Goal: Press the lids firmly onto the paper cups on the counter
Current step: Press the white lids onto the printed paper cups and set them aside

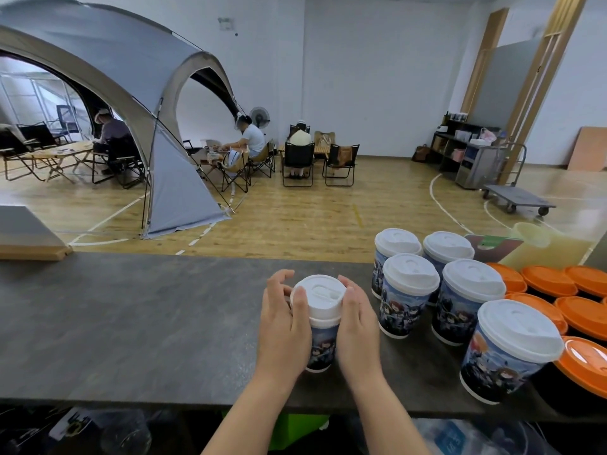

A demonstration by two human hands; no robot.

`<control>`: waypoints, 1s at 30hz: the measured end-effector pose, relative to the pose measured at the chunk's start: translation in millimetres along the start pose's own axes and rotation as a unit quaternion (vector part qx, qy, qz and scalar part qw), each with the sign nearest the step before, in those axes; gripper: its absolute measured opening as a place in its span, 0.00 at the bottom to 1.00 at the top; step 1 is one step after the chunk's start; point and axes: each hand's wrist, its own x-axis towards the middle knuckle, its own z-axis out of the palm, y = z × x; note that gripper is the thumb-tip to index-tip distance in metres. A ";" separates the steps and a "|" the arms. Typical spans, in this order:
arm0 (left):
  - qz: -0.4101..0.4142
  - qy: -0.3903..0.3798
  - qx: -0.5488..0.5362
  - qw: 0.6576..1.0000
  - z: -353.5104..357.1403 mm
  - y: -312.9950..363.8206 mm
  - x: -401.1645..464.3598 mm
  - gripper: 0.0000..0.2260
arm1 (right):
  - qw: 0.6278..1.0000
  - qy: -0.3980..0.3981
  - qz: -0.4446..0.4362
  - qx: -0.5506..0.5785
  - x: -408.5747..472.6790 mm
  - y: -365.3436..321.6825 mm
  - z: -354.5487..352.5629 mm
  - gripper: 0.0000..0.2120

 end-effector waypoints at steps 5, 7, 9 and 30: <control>-0.003 -0.025 -0.077 0.997 4.7 2.8 -1.6 0.25 | 0.999 0.005 -0.032 0.003 -1.3 1.7 5.5 0.15; 0.002 -0.017 -0.089 0.996 7.2 1.3 -3.5 0.24 | 0.999 0.003 -0.036 0.020 -1.6 4.7 6.7 0.17; 0.008 0.000 -0.088 0.996 9.9 -1.2 -6.7 0.24 | 0.998 -0.004 -0.050 0.028 -5.0 6.2 8.3 0.19; 0.071 -0.008 -0.037 0.997 -4.8 -13.9 1.5 0.19 | 0.996 0.046 -0.074 -0.021 3.8 3.3 0.5 0.08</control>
